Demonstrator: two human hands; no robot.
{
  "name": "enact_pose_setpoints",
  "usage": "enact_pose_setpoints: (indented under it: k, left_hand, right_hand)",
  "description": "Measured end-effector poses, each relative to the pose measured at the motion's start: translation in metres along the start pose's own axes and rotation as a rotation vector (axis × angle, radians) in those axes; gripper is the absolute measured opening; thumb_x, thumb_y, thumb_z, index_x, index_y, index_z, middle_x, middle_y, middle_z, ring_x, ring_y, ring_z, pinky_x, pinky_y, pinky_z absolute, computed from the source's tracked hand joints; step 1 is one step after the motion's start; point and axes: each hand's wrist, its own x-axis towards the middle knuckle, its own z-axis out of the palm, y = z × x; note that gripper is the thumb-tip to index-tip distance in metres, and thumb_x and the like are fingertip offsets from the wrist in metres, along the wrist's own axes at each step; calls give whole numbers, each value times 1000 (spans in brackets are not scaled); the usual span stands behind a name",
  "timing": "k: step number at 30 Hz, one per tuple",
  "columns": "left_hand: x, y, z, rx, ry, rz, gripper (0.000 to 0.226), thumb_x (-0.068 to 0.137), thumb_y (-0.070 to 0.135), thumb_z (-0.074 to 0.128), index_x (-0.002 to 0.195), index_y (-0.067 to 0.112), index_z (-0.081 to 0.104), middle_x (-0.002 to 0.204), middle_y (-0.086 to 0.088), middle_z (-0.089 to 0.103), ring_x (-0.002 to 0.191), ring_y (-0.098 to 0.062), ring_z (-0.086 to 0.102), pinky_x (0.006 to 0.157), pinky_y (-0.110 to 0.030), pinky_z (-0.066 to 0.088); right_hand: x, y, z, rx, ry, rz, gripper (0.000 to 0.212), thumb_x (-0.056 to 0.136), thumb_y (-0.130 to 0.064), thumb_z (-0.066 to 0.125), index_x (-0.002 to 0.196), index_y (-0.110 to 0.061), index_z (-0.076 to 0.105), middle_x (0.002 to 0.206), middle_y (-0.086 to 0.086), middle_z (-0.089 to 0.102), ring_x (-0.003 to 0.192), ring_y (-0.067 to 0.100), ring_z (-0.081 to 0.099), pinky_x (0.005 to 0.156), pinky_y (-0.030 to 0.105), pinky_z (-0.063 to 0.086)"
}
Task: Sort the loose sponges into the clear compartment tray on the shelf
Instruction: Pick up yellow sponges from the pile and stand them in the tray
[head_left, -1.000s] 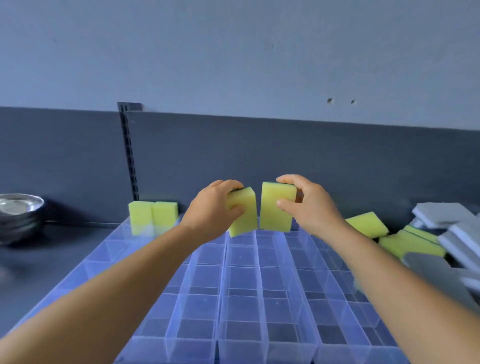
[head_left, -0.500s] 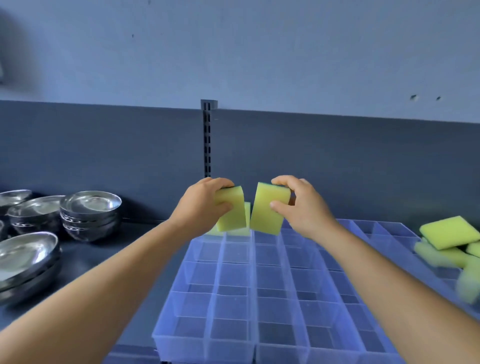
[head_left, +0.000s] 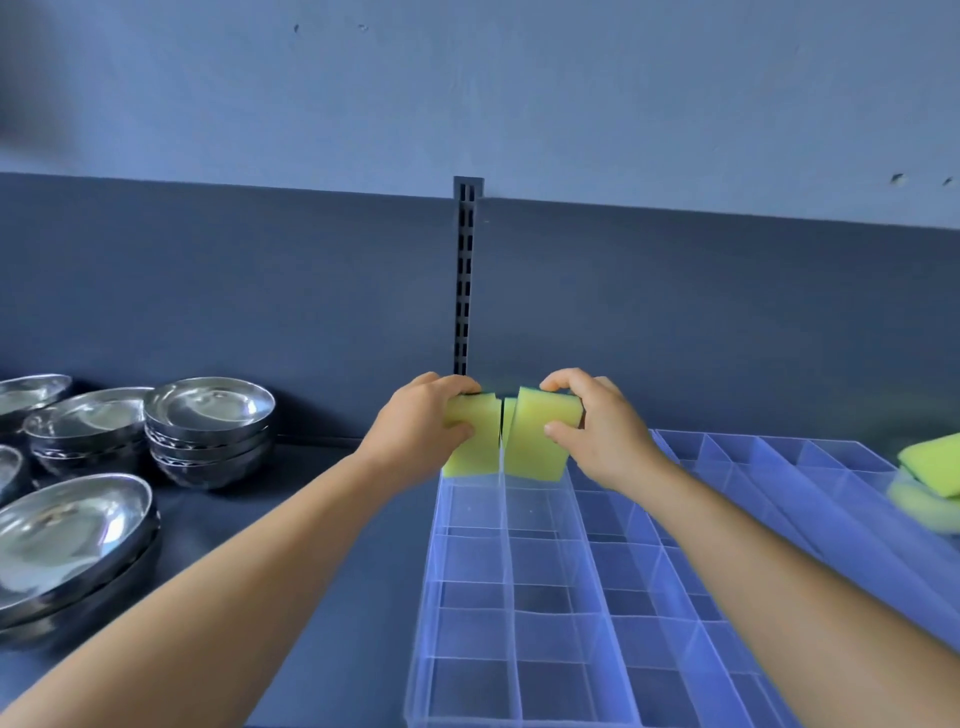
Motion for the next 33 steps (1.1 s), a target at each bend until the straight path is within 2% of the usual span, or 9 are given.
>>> enact_pose_setpoints:
  k: [4,10,13,16,19,25,28,33]
  left_hand:
    - [8,-1,7,52,-24,21,40,87,18,60,125,29,55,101,6,47,88,-19,50,74,-27,43]
    - [14,-7,26,130,-109,-10,42,88,22,60,129,30,52,105,7,43,88,-19,50,75,-26,41]
    - [14,-9,31,213,-137,4,43,89,24,59,131,28,51,118,4,48,102,-21,53,80,-29,44]
    - [13,-9,35,314,-153,35,42,91,26,57,133,25,49,123,3,48,115,-20,46,87,-34,47]
    - [13,-8,37,366,-153,33,40,93,27,55,132,22,49,123,3,48,117,-20,43,88,-37,48]
    - [12,-4,37,439,-177,41,41,92,28,56,131,18,48,124,1,47,116,-21,42,84,-38,51]
    - [9,-1,34,438,-166,67,47,89,31,61,132,17,46,129,2,46,118,-21,42,86,-34,47]
    - [3,17,28,434,-127,184,64,89,38,61,143,18,34,140,4,43,128,-20,40,102,-29,36]
  right_hand:
    - [6,7,11,-57,-37,-15,33,87,-11,60,114,-28,53,112,-2,44,62,8,42,64,27,40]
    - [14,15,18,-165,-79,-32,32,87,-15,61,116,-27,51,113,-3,44,63,8,43,66,26,35]
    - [16,15,19,-238,-121,-52,32,87,-15,60,117,-25,51,117,-3,43,79,18,48,68,26,35]
    - [16,16,24,-300,-158,-69,31,87,-16,60,116,-23,52,121,-5,42,93,21,48,74,30,41]
    - [15,17,27,-328,-171,-52,31,87,-18,61,116,-23,52,125,-6,43,107,23,49,83,33,45]
    - [12,12,24,-376,-197,-33,39,88,-20,62,124,-21,49,130,-4,41,118,23,44,91,35,44]
    - [6,6,17,-396,-206,-29,53,87,-24,62,136,-22,41,137,-4,39,125,21,38,96,33,41]
    - [-10,-1,-7,-472,-201,-31,68,88,-32,61,146,-21,28,151,-4,30,138,20,27,110,30,28]
